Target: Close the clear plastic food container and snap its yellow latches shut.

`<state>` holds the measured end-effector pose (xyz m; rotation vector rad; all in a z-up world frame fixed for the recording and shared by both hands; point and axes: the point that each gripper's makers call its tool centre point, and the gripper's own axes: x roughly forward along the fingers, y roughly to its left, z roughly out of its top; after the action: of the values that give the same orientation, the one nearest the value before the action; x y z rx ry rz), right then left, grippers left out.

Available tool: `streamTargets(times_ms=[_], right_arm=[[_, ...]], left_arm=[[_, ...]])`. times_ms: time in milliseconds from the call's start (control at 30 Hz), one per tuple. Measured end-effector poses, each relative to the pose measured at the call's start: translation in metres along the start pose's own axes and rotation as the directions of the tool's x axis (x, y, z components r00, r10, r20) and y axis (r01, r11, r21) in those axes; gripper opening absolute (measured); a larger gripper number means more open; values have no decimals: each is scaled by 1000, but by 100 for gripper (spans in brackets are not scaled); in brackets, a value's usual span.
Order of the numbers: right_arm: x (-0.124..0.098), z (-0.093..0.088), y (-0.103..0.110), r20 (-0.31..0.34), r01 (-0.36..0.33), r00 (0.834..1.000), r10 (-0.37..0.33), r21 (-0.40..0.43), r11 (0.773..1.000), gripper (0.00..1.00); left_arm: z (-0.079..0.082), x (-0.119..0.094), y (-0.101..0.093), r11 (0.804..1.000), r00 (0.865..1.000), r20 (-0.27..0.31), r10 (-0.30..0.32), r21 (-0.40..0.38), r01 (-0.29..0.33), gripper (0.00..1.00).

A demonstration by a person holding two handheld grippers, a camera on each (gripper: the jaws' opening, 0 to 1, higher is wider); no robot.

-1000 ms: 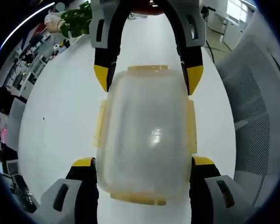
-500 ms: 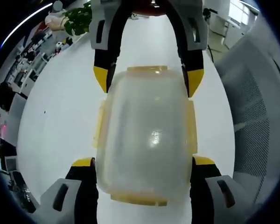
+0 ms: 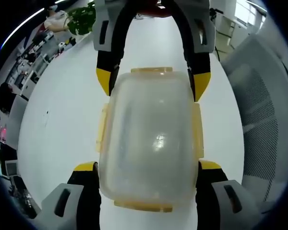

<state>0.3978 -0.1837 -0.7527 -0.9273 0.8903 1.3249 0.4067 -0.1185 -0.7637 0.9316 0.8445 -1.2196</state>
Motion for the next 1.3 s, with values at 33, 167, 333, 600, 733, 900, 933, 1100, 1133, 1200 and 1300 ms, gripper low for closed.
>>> streamTargets(times_ms=[33,167,333,600,733,900,933,1100,1133,1200,1300], right_arm=[[0,0,-1,1,1,1000,-1,0,1000,70],[0,1,-6,2,4,1000,-4,5,1000,70],[1,1,-12,3,4,1000,-4,3,1000,70],[2,1,-21,0,4,1000,-4,1,1000,70],[2,1,-25,6,5,1000,-5,7,1000,70],[2,2,-29,13,5,1000,-5,14,1000,71],[2,2,-30,11,4,1000,-4,14,1000,71],[3,2,-35,5,2,1000,-2,13,1000,71],[3,2,-36,4,1,1000,-1,12,1000,71],[3,2,-37,4,-1,1000,1,10,1000,71],[4,2,-39,5,-1,1000,1,11,1000,71]], left_arm=[[0,0,1,1000,1000,-2,0,0,0,79],[-1,1,7,1000,1000,-1,1,4,-1,80],[-1,2,12,1000,1000,0,2,4,-2,80],[-1,4,21,1000,1000,-3,4,2,-4,80],[0,4,25,1000,1000,-5,1,9,-1,80],[0,6,30,1000,1000,-10,-4,21,4,80],[0,6,31,1000,1000,-12,-4,22,4,80],[0,7,36,1000,1000,-17,-4,23,5,80],[0,7,37,1000,1000,-18,-4,23,4,80],[0,7,38,1000,1000,-17,-4,24,5,80],[0,7,40,1000,1000,-14,-4,24,5,80]])
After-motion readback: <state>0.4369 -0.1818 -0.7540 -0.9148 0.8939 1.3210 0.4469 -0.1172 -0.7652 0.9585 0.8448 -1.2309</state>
